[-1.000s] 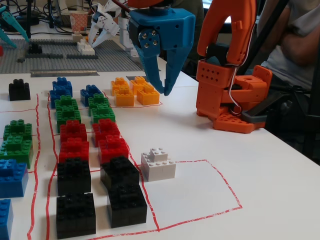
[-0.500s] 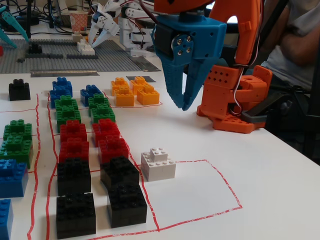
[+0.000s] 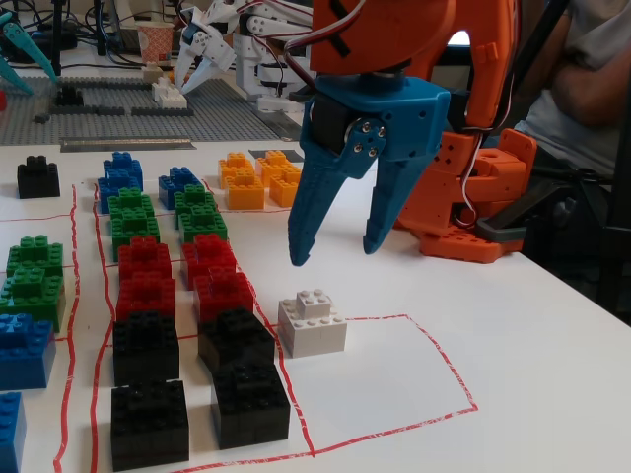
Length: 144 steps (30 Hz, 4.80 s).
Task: Grab the block and put it in the grey marker
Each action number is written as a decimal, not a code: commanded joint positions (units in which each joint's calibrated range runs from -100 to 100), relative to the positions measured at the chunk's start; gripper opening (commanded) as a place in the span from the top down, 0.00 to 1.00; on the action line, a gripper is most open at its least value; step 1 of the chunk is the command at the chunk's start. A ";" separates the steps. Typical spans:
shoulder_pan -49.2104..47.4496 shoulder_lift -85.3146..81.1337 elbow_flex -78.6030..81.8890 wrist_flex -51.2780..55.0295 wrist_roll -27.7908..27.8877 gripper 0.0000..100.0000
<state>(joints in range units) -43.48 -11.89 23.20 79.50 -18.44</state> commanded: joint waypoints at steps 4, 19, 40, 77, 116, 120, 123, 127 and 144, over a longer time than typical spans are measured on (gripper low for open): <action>0.38 -0.55 -3.18 -0.96 -0.83 0.71; 1.38 6.01 -4.91 -4.30 -0.54 0.71; 3.04 11.45 -4.27 -10.83 0.73 0.74; 4.04 -16.27 -4.73 2.39 10.06 1.00; 108.53 8.26 -18.62 2.39 52.45 1.00; 112.20 14.39 -25.61 1.74 54.02 1.00; 114.86 18.88 -30.51 0.84 55.48 1.00; 118.27 24.49 -37.23 0.68 57.24 1.00; 123.43 43.15 -49.85 -4.30 58.02 0.94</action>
<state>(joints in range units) 78.59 33.65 -21.76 76.93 39.73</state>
